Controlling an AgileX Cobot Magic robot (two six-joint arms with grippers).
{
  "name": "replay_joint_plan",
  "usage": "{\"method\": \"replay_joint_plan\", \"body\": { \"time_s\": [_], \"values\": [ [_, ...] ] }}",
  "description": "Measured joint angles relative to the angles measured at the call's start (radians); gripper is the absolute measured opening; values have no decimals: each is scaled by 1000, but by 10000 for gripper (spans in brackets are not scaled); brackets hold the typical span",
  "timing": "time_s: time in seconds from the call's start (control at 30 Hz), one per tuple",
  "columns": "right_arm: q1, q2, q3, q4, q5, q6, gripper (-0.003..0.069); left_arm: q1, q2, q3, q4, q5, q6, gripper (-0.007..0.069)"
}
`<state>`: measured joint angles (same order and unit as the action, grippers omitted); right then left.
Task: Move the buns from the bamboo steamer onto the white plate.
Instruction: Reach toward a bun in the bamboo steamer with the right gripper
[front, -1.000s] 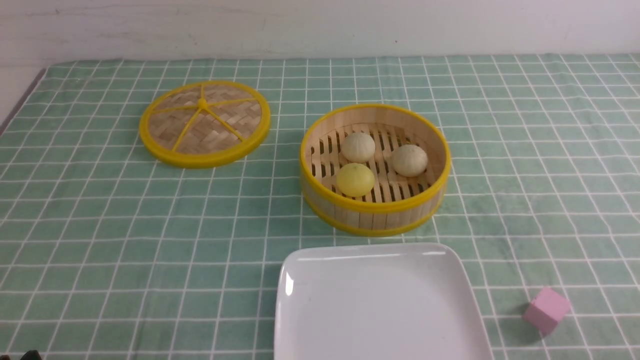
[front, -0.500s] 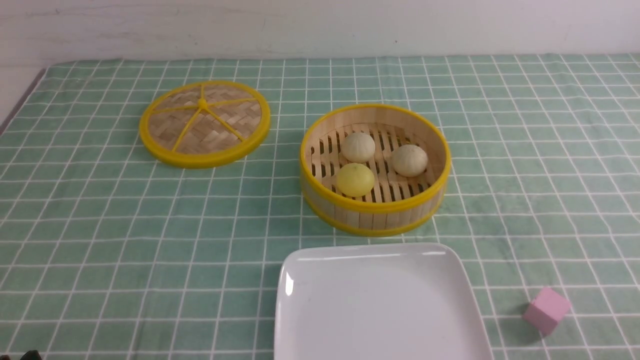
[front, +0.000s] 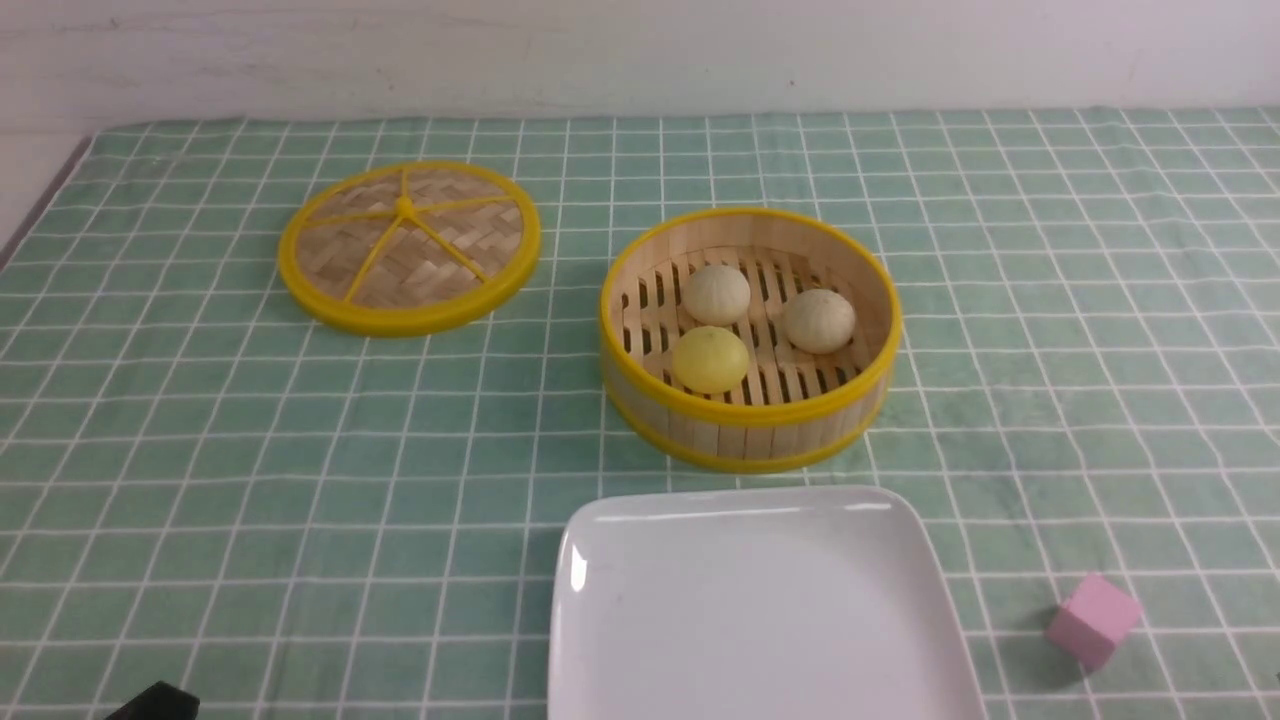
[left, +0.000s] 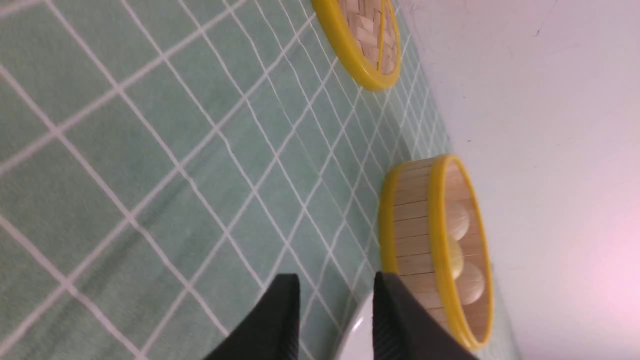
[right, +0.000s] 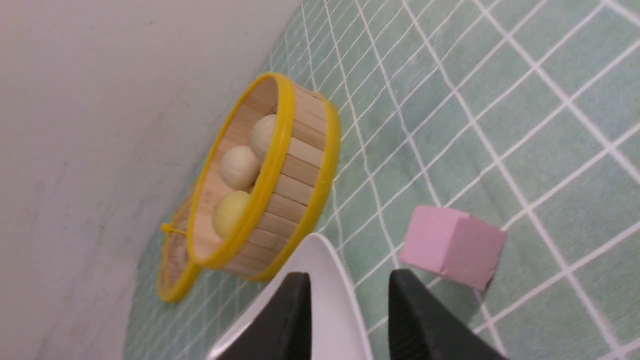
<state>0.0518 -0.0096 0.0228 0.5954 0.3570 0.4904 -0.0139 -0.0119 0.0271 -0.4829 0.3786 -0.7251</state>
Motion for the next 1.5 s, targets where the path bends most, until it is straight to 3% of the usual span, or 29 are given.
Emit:
{"method": "replay_joint_plan", "body": {
  "time_s": [0.23, 0.37, 0.57, 0.77, 0.9, 1.03, 1.13, 1.3, 1.5],
  "values": [
    [0, 0, 0, 28, 0, 8, 237, 0, 0, 0, -20, -13, -23, 240],
    [0, 0, -19, 28, -2, -7, 197, 0, 0, -10, -24, -13, 8, 208],
    [0, 102, -234, -71, 7, -221, 1, 0, 31, -226, 48, 92, 207, 27],
    [0, 529, -462, -207, 385, -310, 1, 0, 317, -386, 197, 374, 249, 1],
    [1, 811, -594, -186, 568, -439, 4, 0, 510, -463, 246, 515, 305, 1],
    [14, 1097, -761, 35, 624, -761, 32, 0, 705, -533, 254, 564, 419, 1],
    [56, 1237, -876, 132, 627, -883, 69, 0, 775, -549, 245, 564, 457, 1],
    [158, 1450, -1104, 108, 590, -899, 155, 0, 831, -550, 239, 564, 468, 7],
    [271, 1743, -1434, -91, 525, -769, 296, 0, 838, -550, 237, 556, 469, 13]
  ]
}}
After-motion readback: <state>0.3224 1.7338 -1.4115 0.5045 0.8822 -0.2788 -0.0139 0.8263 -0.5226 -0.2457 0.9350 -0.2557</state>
